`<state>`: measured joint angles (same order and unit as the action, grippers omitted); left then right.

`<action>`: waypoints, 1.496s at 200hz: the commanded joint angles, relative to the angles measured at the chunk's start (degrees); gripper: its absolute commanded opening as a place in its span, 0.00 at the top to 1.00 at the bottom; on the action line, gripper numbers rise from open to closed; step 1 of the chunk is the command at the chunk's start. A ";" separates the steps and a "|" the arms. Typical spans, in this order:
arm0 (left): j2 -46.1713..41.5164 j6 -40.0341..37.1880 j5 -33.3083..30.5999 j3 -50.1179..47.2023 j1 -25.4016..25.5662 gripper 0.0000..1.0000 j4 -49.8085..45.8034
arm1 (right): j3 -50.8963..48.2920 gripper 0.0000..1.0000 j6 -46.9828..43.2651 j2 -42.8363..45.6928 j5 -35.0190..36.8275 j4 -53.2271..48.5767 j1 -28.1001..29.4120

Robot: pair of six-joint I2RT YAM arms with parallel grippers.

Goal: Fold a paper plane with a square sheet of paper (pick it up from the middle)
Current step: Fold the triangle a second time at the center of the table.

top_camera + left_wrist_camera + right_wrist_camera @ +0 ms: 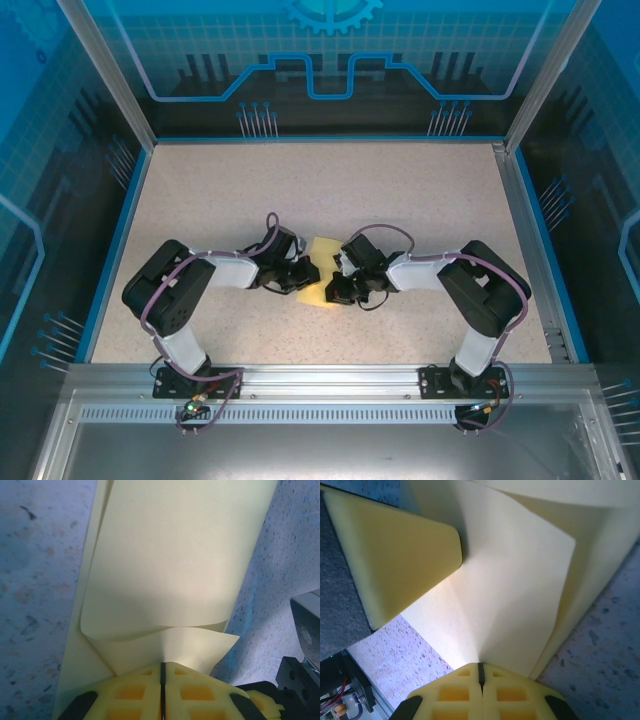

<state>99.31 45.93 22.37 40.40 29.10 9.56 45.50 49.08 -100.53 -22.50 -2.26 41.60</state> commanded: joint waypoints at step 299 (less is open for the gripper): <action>-11.94 -2.82 0.02 1.31 -6.97 0.82 -8.38 | 1.60 1.00 -2.31 -3.22 2.82 -11.99 1.34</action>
<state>89.19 45.98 19.40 42.50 19.84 2.76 48.03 47.55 -101.27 -22.50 -6.00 41.71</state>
